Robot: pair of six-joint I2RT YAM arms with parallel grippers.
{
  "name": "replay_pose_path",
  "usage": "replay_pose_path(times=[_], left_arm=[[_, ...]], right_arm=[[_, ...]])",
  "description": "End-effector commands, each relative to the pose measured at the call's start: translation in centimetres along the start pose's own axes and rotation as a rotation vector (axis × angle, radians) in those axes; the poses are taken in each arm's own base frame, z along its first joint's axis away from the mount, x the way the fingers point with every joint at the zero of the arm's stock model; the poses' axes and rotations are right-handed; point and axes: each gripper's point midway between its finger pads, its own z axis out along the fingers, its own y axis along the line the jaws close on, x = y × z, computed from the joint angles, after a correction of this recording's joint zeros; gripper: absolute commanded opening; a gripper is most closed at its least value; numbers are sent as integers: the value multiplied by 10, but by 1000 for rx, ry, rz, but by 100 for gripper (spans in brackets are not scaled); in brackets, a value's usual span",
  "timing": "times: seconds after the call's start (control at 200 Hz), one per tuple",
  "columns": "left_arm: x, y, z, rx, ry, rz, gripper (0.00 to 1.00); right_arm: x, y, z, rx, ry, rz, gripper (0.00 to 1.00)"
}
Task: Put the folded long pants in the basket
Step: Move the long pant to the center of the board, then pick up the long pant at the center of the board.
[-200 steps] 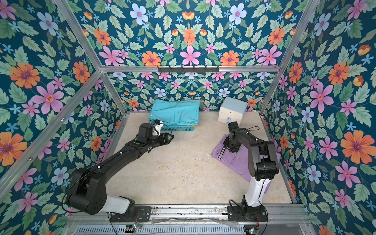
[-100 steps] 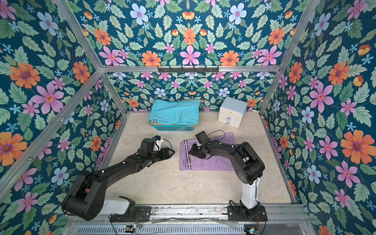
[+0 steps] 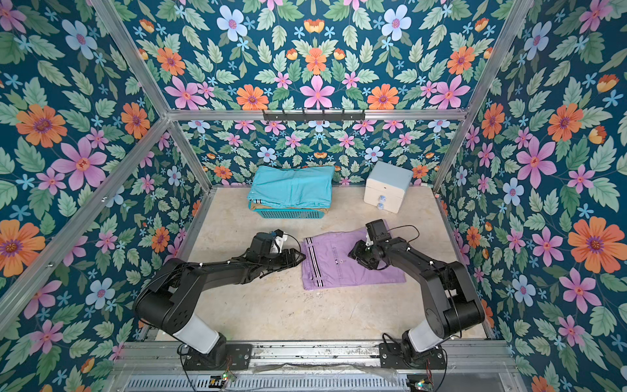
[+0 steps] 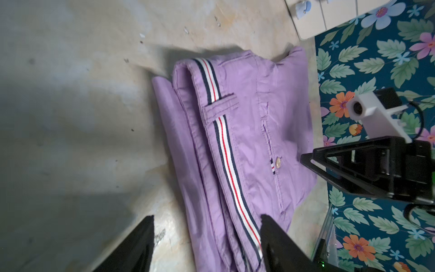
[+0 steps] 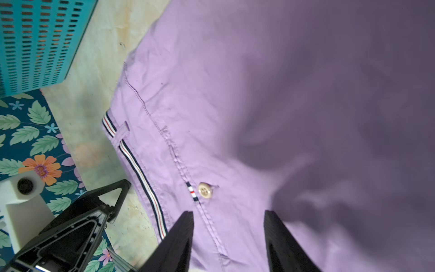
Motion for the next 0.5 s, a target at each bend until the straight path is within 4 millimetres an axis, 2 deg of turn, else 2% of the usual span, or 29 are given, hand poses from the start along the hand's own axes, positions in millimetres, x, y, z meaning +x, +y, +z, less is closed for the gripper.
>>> replay_pose_path(times=[0.0,0.16,0.26,0.3,0.365,0.42,0.495], left_arm=[[3,1,12,-18,-1,-7,75],[22,10,30,-88,49,-12,74],[29,18,34,-140,70,-15,66],[31,22,35,-159,77,-14,60],[30,26,36,-187,89,0,41],[27,30,37,-222,90,15,35],[24,32,38,-241,95,28,22]], right_arm=[[10,-8,3,4,29,-9,52],[14,-12,4,-5,23,5,52],[13,-11,1,1,17,-1,52],[12,-11,-1,3,14,-6,52],[11,-10,-3,9,7,-13,52],[9,-11,-5,18,-1,-24,52],[7,-11,-8,31,-8,-34,53]])
